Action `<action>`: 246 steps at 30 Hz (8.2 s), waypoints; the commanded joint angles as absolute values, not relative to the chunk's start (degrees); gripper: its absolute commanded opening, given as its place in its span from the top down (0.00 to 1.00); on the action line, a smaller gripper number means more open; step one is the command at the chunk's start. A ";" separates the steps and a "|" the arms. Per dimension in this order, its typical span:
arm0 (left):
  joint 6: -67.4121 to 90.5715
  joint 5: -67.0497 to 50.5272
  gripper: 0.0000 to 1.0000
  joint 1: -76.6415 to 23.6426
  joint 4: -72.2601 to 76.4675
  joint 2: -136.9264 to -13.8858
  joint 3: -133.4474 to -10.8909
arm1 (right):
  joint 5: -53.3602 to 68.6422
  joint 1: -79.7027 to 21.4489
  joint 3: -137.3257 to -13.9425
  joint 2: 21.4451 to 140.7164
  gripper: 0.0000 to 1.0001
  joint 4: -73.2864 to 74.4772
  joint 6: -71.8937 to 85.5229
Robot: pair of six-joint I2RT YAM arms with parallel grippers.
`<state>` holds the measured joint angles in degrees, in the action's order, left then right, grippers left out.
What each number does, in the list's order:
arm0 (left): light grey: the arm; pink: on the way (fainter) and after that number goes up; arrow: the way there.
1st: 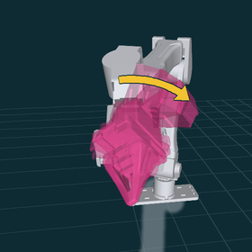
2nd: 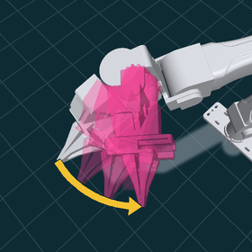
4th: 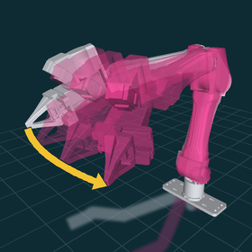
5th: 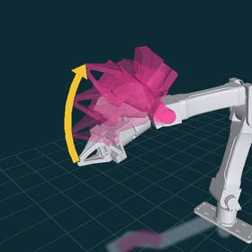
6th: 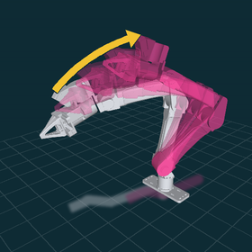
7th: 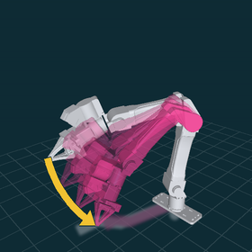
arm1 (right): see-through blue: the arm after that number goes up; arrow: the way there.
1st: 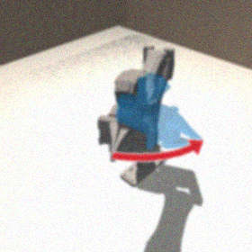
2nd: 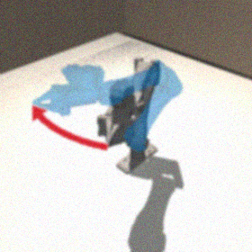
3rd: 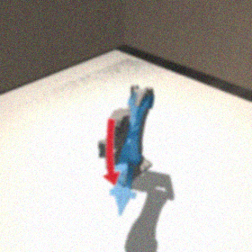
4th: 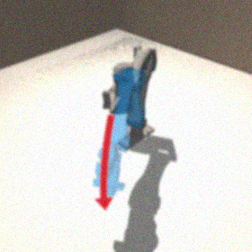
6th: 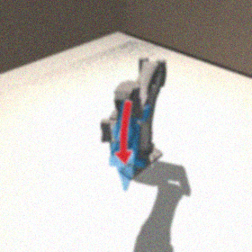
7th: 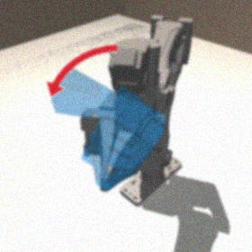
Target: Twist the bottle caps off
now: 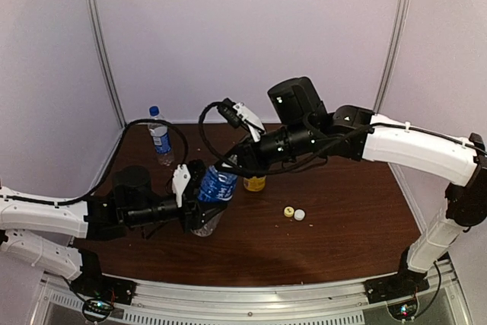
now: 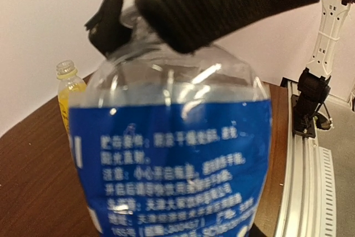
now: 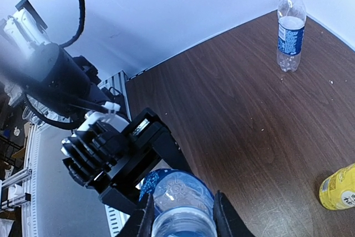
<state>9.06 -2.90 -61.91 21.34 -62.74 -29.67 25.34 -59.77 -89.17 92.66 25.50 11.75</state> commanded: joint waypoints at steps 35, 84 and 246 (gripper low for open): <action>14.13 31.71 0.02 -61.65 8.51 -44.46 -26.28 | -4.80 -54.89 -120.33 123.79 0.85 40.91 6.07; 7.62 18.13 0.05 -31.37 -22.85 -65.98 -65.66 | -1.36 -54.32 -76.43 81.22 0.00 17.03 7.05; 27.99 -41.67 0.80 -41.13 6.22 -67.59 -63.53 | 31.95 -58.23 -73.61 83.20 0.56 7.51 3.21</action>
<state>26.33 -40.49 -41.01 0.86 -68.82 -64.38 28.73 -58.06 -74.19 84.97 9.56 3.90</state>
